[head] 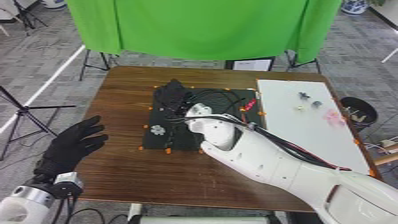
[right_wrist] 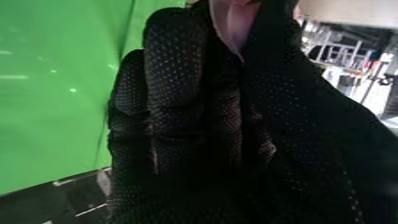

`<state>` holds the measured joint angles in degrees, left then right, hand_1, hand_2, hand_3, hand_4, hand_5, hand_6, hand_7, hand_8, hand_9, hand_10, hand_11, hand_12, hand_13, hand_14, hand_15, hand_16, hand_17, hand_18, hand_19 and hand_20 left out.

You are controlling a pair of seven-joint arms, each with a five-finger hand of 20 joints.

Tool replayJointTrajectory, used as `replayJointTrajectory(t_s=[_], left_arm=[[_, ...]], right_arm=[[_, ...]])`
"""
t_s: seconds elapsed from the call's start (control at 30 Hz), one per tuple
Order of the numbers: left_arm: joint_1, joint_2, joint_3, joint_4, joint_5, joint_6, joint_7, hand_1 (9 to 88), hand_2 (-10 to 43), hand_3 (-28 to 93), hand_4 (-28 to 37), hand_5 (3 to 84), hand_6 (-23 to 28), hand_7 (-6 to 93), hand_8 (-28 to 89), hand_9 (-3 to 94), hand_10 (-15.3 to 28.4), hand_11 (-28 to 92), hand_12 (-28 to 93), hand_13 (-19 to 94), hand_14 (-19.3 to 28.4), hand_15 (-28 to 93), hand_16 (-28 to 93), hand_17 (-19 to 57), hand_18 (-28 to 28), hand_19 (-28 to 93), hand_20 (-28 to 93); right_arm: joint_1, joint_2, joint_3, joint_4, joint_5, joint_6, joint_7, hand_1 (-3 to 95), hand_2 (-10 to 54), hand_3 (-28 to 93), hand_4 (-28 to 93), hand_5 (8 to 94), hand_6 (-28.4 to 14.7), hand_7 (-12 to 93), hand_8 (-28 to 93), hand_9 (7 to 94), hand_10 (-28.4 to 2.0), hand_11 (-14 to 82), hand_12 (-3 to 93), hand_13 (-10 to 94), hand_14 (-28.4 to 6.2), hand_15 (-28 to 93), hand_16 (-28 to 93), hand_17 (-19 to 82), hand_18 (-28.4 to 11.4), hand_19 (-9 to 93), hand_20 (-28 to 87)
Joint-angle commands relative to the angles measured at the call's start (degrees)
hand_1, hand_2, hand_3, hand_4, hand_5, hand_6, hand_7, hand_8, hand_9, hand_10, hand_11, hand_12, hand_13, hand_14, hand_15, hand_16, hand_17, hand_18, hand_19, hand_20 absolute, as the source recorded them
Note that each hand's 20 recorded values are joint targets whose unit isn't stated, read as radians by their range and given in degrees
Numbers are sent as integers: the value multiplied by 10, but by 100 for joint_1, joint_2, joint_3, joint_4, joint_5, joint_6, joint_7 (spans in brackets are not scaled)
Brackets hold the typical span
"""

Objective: Arrange flowers

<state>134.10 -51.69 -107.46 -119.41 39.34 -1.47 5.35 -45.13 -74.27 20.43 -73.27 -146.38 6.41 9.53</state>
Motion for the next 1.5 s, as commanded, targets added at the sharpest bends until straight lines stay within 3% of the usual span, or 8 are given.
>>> replayJointTrajectory(t_s=[0.03, 0.17, 0.5, 0.83, 1.2, 1.4, 1.5], left_arm=[[31, 21, 1, 19, -11, 56, 22, 237, -19, 717, -283, 319, 56, 180, -99, 273, 134, 244, 173, 203, 178, 465, -44, -96, 222, 415, 88], [17, 19, 7, 16, -11, 46, 5, 237, -19, 717, -283, 320, 56, 180, -99, 274, 134, 245, 173, 202, 178, 464, -44, -96, 222, 415, 88], [-14, 14, 15, 33, -1, 29, -6, 237, -18, 716, -283, 320, 56, 181, -99, 273, 134, 243, 172, 202, 178, 464, -43, -96, 222, 416, 88], [-32, -11, 18, 38, 14, 24, -44, 237, -18, 717, -283, 319, 56, 181, -100, 273, 134, 245, 173, 202, 178, 465, -43, -96, 222, 416, 87], [11, -27, -18, 34, 10, 6, -45, 237, -18, 717, -283, 320, 56, 180, -100, 273, 134, 246, 172, 203, 178, 464, -43, -96, 222, 416, 87], [63, -77, -69, 26, 0, -16, -83, 237, -19, 717, -283, 320, 56, 180, -99, 272, 134, 246, 172, 202, 178, 464, -43, -96, 222, 415, 87], [141, -125, -126, 9, 3, -10, -83, 237, -18, 716, -283, 320, 56, 180, -99, 273, 134, 244, 172, 202, 178, 464, -43, -96, 222, 416, 87]], right_arm=[[62, 41, 77, 27, -235, -386, -193, 451, -95, 852, -283, 704, 52, 493, -50, 882, -38, 111, 414, 780, -14, 453, 362, 267, -150, 689, 392], [56, 22, 150, 18, -301, -745, -229, 452, -95, 849, -283, 703, 53, 492, -52, 879, -39, 106, 414, 769, -10, 451, 367, 260, -150, 685, 392], [32, 20, 176, 73, -324, -834, -176, 431, -95, 846, -283, 693, 57, 488, -54, 874, -36, 99, 413, 754, -14, 447, 382, 247, -153, 675, 398], [-10, 23, 201, 38, -333, -869, -156, 355, -95, 777, -283, 665, 52, 489, -50, 804, -56, 260, 245, 728, -27, 512, 271, 238, -154, 667, 409], [99, 133, 222, -40, -287, -946, -169, 394, -95, 677, -283, 651, 54, 478, -46, 787, -55, 265, 236, 715, -25, 514, 270, 232, -156, 662, 410], [-179, 630, 642, -964, 337, -1303, -208, 389, -95, 669, -283, 630, 54, 458, -59, 761, -58, 267, 234, 697, -26, 515, 270, 223, -158, 657, 412], [-505, 1074, 1193, -1818, 945, -1723, -235, 326, -95, 758, -283, 606, 55, 423, -191, 721, -68, 272, 234, 681, -30, 525, 265, 210, -162, 654, 415]])
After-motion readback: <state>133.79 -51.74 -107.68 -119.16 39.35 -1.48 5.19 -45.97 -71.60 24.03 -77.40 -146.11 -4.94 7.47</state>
